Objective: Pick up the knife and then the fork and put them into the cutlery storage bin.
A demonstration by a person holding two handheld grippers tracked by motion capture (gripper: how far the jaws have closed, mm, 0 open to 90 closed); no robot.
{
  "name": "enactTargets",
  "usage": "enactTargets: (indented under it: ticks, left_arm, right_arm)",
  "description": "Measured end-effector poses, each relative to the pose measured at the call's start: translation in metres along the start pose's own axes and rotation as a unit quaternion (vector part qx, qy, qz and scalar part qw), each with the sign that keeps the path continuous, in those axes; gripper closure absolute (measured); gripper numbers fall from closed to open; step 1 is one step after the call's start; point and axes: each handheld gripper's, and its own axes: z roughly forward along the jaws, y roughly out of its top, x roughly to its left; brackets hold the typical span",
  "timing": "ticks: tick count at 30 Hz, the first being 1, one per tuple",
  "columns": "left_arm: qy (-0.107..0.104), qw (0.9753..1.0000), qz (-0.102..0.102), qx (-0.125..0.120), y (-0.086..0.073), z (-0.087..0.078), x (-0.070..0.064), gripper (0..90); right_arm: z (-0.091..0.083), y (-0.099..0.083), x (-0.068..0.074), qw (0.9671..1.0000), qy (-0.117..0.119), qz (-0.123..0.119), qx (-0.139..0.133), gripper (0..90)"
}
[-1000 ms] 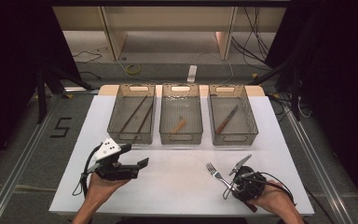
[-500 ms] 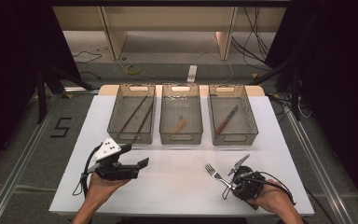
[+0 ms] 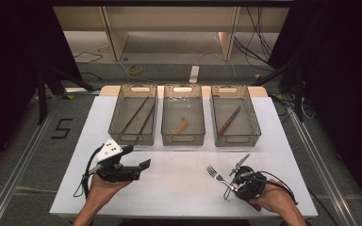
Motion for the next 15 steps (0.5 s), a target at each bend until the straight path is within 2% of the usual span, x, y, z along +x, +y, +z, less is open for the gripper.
enactTargets:
  ticks: [15]
  left_arm:
    - [0.000,1.0000,0.000,0.000,0.0001,-0.0003,0.0003,15.8]
  right_arm:
    - [-0.0010,-0.0011,-0.0004,0.9999,0.002,-0.010,-0.003,77.6]
